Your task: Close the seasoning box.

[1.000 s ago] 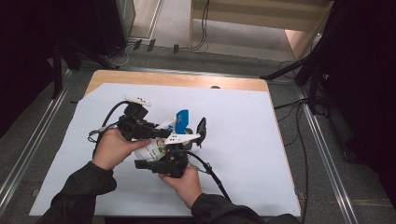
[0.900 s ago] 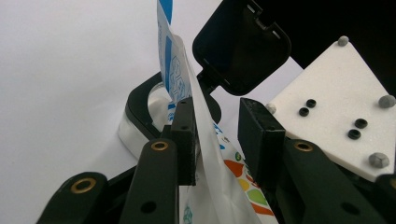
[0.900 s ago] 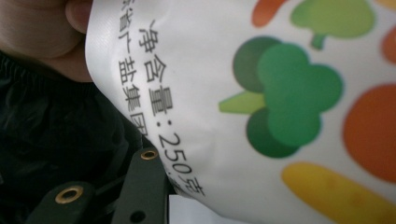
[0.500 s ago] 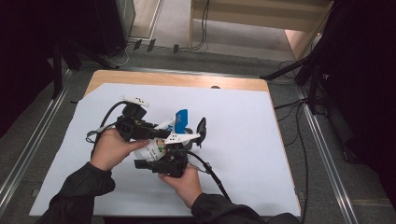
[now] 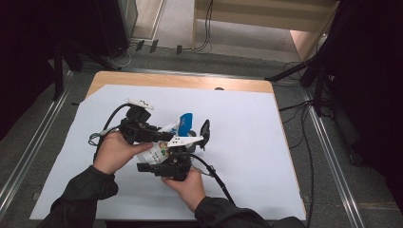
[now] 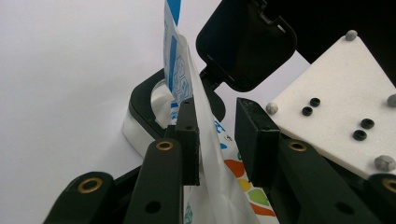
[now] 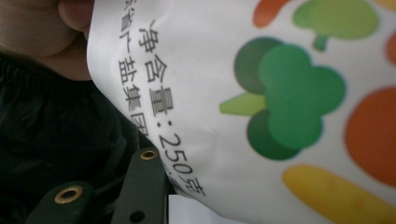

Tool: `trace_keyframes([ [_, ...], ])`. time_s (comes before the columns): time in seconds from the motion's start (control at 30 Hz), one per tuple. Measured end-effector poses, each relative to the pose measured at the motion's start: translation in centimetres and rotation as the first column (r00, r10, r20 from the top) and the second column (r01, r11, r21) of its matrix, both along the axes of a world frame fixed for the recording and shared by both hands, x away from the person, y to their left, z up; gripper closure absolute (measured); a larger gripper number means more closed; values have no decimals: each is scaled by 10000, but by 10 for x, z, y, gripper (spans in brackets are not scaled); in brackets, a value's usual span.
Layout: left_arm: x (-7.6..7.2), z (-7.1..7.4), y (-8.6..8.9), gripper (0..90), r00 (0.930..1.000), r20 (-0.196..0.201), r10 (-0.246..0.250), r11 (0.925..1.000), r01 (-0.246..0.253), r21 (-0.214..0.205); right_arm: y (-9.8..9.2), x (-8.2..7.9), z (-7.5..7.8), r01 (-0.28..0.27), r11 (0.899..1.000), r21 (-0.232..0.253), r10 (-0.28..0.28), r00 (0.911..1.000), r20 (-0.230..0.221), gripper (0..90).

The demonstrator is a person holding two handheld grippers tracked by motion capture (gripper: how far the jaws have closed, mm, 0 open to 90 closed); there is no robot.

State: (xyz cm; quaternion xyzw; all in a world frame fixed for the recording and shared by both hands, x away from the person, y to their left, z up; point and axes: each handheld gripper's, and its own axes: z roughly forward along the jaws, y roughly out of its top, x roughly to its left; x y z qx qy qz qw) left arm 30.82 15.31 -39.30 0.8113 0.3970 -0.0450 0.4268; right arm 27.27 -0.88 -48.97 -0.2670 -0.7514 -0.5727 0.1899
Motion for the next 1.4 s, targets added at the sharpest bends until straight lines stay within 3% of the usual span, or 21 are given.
trace_keyframes([
  [0.43, 1, -3, -2, 741, 9999, -104, 30, 10000, -29, 26, 2, -1, -1, -65, 9998, -165, 70, 9995, 316, 580],
  [0.63, 0, -3, -3, 737, 10000, -91, -32, 10000, 32, 27, 2, -1, 0, 68, 9991, -416, -51, 9992, 407, 646],
  [0.97, 0, -1, -3, 727, 10000, -27, 19, 9999, -20, -103, 0, 0, 1, 24, 10000, -22, -24, 9999, 113, 664],
  [1.4, -1, 3, -3, 726, 9999, 44, 109, 9998, -109, -135, -1, 2, 3, -20, 9996, 275, 18, 10000, 54, 665],
])
